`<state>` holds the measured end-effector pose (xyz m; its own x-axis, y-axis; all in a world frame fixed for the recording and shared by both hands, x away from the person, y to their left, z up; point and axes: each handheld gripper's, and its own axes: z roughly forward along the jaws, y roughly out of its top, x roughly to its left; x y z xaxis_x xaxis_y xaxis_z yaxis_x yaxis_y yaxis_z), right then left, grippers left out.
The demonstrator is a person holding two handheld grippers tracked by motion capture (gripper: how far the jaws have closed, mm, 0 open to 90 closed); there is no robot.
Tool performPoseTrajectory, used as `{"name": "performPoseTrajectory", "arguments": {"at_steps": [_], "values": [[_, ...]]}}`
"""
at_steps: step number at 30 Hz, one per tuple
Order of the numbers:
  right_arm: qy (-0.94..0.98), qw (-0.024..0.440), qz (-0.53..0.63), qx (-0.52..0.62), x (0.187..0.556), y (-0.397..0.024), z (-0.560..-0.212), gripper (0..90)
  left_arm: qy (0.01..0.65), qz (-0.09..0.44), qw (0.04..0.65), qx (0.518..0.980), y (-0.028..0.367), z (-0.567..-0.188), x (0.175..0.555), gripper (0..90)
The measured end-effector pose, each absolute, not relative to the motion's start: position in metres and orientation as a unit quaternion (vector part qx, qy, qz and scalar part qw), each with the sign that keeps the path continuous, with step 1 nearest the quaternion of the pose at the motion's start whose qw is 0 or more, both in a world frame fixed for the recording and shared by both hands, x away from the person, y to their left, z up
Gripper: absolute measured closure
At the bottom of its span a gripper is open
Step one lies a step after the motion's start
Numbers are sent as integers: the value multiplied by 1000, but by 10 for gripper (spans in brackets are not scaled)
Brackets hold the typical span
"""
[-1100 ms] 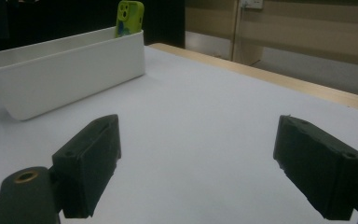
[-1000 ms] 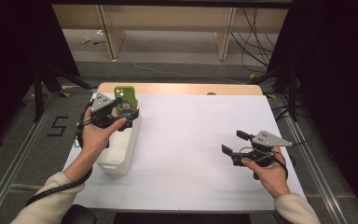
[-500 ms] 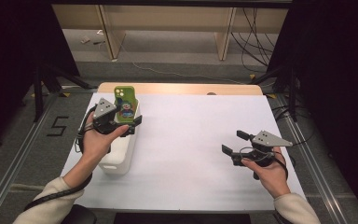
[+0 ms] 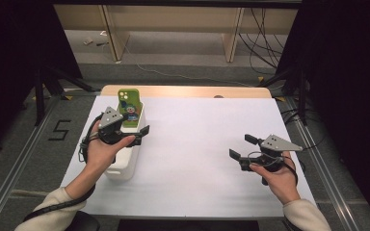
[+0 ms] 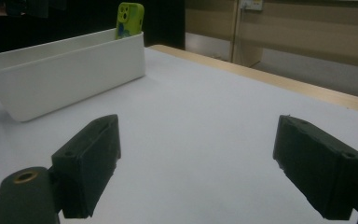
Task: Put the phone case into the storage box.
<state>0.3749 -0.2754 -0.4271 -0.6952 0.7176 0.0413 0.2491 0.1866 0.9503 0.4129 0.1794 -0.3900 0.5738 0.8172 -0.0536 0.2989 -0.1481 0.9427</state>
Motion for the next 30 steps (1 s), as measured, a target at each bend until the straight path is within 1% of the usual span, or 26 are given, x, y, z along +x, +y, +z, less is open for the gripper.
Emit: {"name": "performPoseTrajectory", "arguments": {"at_steps": [15,30], "values": [[740,215,548,325,375,-275,-427,159,364,255,517,732,176,-394,402,80],[740,216,549,323,374,-275,-426,159,347,235,532,736,177,-400,391,80]]}}
